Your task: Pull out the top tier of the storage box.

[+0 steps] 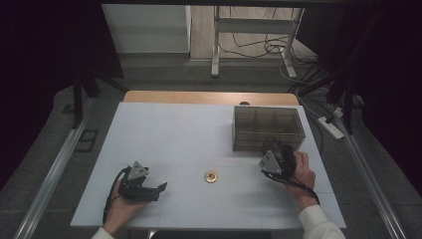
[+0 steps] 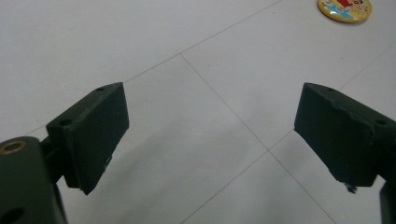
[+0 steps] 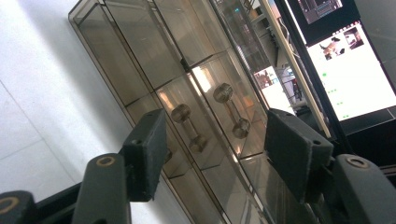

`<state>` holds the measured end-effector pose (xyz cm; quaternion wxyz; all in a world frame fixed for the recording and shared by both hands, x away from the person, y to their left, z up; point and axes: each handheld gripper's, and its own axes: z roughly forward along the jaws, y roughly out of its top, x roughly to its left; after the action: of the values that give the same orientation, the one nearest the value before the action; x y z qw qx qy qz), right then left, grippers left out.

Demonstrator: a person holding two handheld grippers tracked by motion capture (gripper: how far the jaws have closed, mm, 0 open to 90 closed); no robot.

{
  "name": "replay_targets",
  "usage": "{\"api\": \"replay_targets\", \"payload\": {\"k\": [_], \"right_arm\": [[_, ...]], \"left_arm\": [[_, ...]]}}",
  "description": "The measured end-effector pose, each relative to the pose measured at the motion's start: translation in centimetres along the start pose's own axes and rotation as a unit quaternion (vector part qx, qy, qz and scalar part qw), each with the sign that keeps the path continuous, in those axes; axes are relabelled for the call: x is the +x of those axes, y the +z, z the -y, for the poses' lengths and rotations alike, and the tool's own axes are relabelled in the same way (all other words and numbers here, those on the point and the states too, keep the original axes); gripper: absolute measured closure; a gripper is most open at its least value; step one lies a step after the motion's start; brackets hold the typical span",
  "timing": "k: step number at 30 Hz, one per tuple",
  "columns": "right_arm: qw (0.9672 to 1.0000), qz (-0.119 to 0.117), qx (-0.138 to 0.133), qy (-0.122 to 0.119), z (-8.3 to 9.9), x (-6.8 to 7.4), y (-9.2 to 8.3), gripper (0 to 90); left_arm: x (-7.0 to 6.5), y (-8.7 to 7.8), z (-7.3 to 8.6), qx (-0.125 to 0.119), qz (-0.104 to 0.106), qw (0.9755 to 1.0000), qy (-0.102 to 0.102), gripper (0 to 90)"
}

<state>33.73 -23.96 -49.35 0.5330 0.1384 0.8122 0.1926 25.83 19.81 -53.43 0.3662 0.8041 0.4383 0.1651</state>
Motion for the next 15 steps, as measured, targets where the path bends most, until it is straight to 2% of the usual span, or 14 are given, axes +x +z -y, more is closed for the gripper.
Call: {"api": "replay_targets", "payload": {"k": [5, 6, 7, 15], "right_arm": [[1.0000, 0.004, 0.004, -0.005, 0.04, -0.05, 0.26, 45.4], [1.0000, -0.002, 0.004, -0.005, 0.04, -0.11, 0.31, 46.4], [0.9999, 0.006, 0.005, -0.008, 0.04, -0.09, 0.36, 47.5], [0.9997, 0.016, 0.010, -0.018, 0.04, 0.04, 0.79, 53.4]], "left_arm": [[0.03, 0.02, 0.00, 0.000, 0.000, 1.0000, -0.001, 9.8], [0.03, 0.02, 0.01, 0.000, 0.000, 1.0000, -0.001, 9.9], [0.02, 0.01, 0.01, 0.000, 0.000, 1.0000, -0.001, 9.8], [0.06, -0.03, 0.01, -0.001, -0.002, 1.0000, -0.003, 9.7]]}}
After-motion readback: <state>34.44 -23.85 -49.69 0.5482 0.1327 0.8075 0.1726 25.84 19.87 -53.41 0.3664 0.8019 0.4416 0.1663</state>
